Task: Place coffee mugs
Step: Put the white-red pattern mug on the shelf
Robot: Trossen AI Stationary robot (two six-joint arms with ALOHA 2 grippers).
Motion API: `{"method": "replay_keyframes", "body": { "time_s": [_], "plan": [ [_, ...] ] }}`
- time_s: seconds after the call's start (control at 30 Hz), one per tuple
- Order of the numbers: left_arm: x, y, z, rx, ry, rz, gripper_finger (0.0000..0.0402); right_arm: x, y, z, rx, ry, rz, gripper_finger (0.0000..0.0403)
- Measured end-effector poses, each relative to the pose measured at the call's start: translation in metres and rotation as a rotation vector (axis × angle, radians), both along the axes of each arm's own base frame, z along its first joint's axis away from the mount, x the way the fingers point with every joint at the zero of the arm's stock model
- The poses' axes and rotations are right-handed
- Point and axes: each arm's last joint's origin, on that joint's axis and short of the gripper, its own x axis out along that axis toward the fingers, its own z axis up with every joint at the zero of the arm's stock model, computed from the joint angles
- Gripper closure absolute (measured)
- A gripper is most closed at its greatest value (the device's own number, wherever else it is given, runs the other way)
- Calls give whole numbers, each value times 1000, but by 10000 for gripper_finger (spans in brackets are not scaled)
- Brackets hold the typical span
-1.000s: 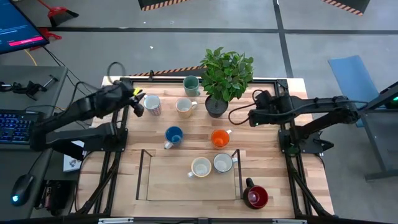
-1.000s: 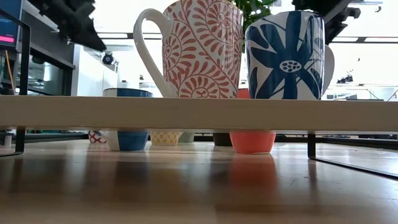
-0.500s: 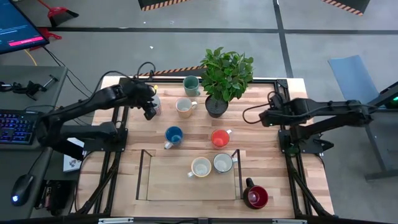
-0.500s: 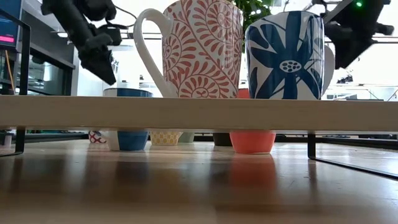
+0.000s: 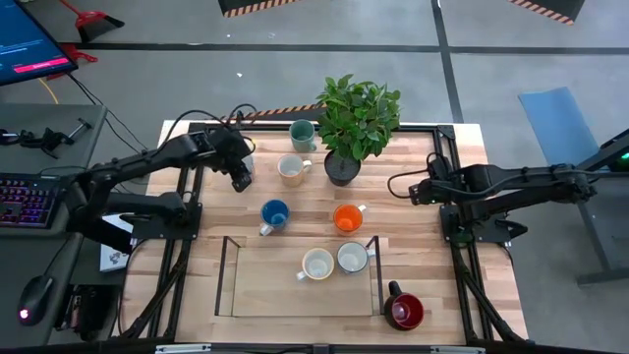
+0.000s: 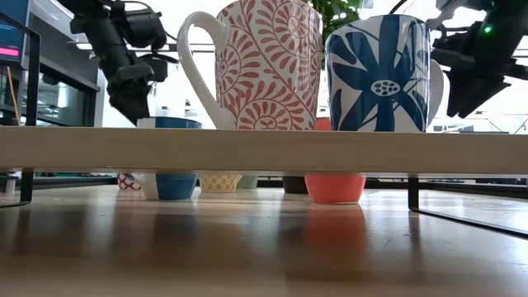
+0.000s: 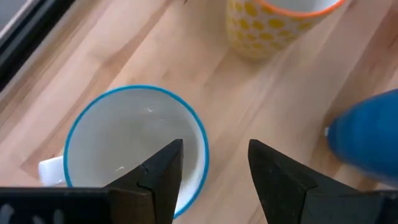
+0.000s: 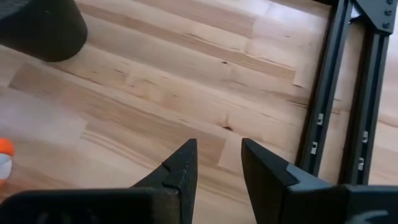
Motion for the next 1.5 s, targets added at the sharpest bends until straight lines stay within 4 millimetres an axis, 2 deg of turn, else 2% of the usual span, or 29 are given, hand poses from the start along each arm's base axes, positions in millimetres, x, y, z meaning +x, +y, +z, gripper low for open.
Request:
{"method": "replay_keyframes", "body": {
  "time_s": [0.7,0.83,1.0,1.13,1.23,1.3,1.5],
  "plan": [
    [24,18,-50,-90,238,8,238,7,0,2,-9,-56,43,300],
    [24,18,-51,-98,232,33,283,8,0,2,-17,-50,58,300],
    [24,18,-49,-110,222,57,383,7,0,2,-23,-39,75,300],
    [24,16,-49,-121,221,82,390,7,0,2,-24,-36,79,300],
    [28,14,-42,-130,229,63,394,8,0,2,-24,-37,79,300],
    [33,13,-30,-124,220,51,394,8,0,2,-24,-37,79,300],
    [51,5,19,-93,184,-16,394,8,0,2,-22,-47,73,300]
  ]
}}
